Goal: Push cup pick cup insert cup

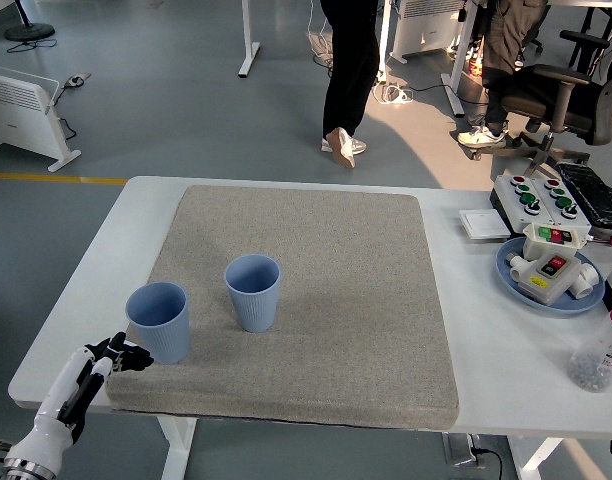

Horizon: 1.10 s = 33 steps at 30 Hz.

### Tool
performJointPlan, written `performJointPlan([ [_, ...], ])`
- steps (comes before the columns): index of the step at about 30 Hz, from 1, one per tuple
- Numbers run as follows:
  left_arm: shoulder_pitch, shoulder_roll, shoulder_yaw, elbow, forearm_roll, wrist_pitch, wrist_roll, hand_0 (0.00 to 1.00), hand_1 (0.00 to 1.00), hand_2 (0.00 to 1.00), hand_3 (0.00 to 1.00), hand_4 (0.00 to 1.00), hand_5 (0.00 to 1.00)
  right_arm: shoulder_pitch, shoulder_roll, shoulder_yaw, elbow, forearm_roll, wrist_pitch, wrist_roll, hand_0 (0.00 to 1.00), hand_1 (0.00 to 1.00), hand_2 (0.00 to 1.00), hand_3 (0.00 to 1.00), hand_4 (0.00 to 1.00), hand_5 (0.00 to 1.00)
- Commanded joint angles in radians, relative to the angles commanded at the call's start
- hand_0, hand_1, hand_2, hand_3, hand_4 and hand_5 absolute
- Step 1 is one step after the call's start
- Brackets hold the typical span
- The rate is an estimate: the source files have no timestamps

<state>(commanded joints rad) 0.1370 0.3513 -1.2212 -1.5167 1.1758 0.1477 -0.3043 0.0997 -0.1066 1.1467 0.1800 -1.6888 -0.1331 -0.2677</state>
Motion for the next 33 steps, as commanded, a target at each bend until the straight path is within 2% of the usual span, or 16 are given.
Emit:
performJointPlan([
  [7, -0.042, -0.003, 0.029, 0.035, 0.002, -0.002, 0.009, 0.628, 0.565, 0.496, 0.447, 0.608, 0.998, -0.001, 0.001, -0.002, 0.000, -0.002, 0.001, 0.001, 0.528, 0.547, 0.550, 0.535, 0.051, 0.785],
  [25, -0.100, 0.008, 0.091, 0.099, -0.012, -0.018, 0.018, 0.646, 0.572, 0.498, 0.450, 0.611, 0.998, -0.007, 0.004, -0.007, 0.000, -0.006, 0.005, -0.001, 0.528, 0.547, 0.550, 0.533, 0.050, 0.784],
  [33, -0.122, 0.005, 0.103, 0.132, -0.020, -0.013, 0.012, 0.649, 0.573, 0.498, 0.451, 0.615, 0.998, -0.012, 0.004, -0.006, 0.000, -0.011, 0.006, -0.001, 0.528, 0.547, 0.550, 0.534, 0.049, 0.783],
])
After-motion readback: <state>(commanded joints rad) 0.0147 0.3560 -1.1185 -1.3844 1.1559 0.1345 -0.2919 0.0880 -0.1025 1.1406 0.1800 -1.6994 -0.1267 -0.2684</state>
